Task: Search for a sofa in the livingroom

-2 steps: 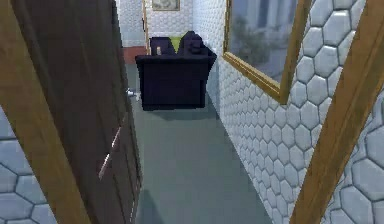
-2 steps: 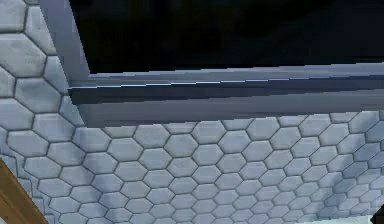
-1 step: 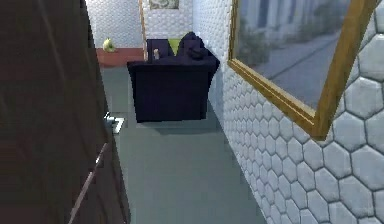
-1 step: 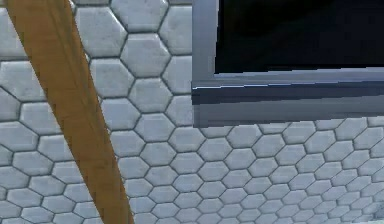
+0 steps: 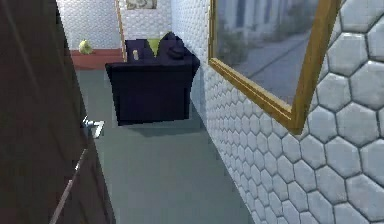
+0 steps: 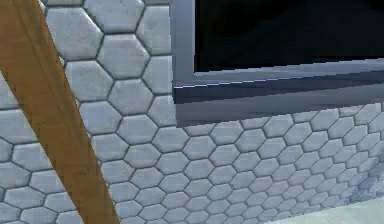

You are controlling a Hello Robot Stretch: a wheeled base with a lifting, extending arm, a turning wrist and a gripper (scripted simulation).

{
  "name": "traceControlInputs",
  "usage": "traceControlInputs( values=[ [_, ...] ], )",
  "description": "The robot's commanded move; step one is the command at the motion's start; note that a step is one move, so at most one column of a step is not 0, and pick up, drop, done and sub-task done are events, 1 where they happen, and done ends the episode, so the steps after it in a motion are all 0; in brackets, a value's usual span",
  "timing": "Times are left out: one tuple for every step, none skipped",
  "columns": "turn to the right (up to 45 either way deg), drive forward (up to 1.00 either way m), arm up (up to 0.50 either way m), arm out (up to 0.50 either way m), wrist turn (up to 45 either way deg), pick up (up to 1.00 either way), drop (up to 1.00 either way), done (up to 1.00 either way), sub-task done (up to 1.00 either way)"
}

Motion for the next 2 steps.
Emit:
traceControlInputs(
  values=[
    [0.0, 1.00, 0.00, 0.00, 0.0, 0.00, 0.00, 0.00, 0.00],
    [6.0, 0.00, 0.00, 0.00, 0.0, 0.00, 0.00, 0.00, 0.00]
  ],
)
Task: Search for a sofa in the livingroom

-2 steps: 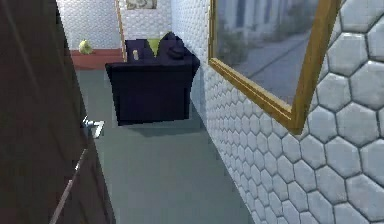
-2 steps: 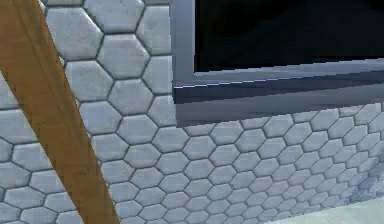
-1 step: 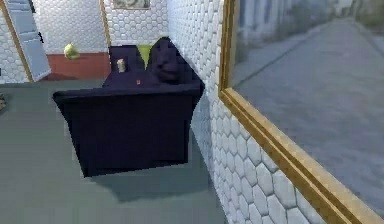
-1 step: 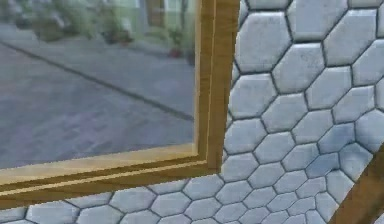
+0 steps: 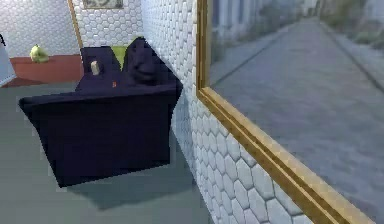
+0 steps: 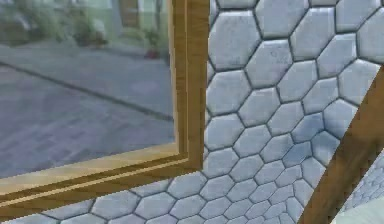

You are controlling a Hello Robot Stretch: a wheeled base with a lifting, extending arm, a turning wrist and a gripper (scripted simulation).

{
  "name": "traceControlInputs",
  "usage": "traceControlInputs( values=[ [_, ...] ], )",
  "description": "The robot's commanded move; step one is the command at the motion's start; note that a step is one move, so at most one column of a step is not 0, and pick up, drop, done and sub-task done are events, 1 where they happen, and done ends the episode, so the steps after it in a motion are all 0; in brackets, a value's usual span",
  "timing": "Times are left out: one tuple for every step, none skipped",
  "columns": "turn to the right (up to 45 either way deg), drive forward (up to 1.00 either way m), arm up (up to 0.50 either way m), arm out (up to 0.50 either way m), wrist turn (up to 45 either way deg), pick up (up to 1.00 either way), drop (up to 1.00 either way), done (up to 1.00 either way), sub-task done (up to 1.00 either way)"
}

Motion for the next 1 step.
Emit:
traceControlInputs(
  values=[
    [0.0, 0.25, 0.00, 0.00, 0.0, 0.00, 0.00, 0.00, 0.00]
  ],
)
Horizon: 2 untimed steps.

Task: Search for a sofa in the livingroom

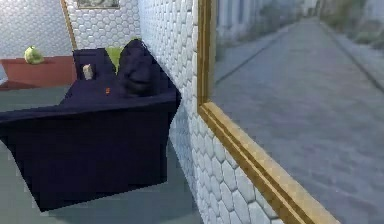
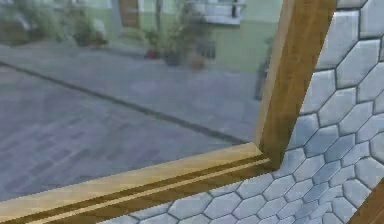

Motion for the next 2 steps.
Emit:
traceControlInputs(
  values=[
    [-45.0, 0.00, 0.00, 0.00, 0.0, 0.00, 0.00, 0.00, 0.00],
    [0.0, 0.85, 0.00, 0.00, 0.0, 0.00, 0.00, 0.00, 0.00]
  ],
)
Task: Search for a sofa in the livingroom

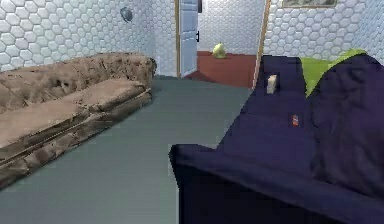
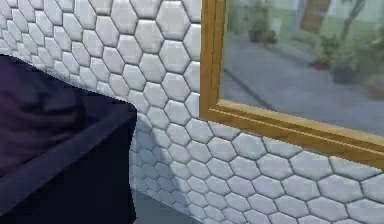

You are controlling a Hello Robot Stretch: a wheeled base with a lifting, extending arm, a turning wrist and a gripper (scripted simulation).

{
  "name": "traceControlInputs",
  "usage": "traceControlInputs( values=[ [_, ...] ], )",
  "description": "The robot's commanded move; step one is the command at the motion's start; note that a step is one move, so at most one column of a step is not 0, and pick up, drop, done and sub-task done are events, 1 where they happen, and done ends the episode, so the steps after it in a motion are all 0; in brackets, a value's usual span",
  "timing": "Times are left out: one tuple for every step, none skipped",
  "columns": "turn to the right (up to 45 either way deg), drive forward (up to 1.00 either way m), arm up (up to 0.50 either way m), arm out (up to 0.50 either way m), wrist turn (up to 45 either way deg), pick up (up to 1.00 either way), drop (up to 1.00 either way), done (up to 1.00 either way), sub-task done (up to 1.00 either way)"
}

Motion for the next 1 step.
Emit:
traceControlInputs(
  values=[
    [-45.0, 0.00, 0.00, 0.00, 0.0, 0.00, 0.00, 0.00, 0.00]
  ],
)
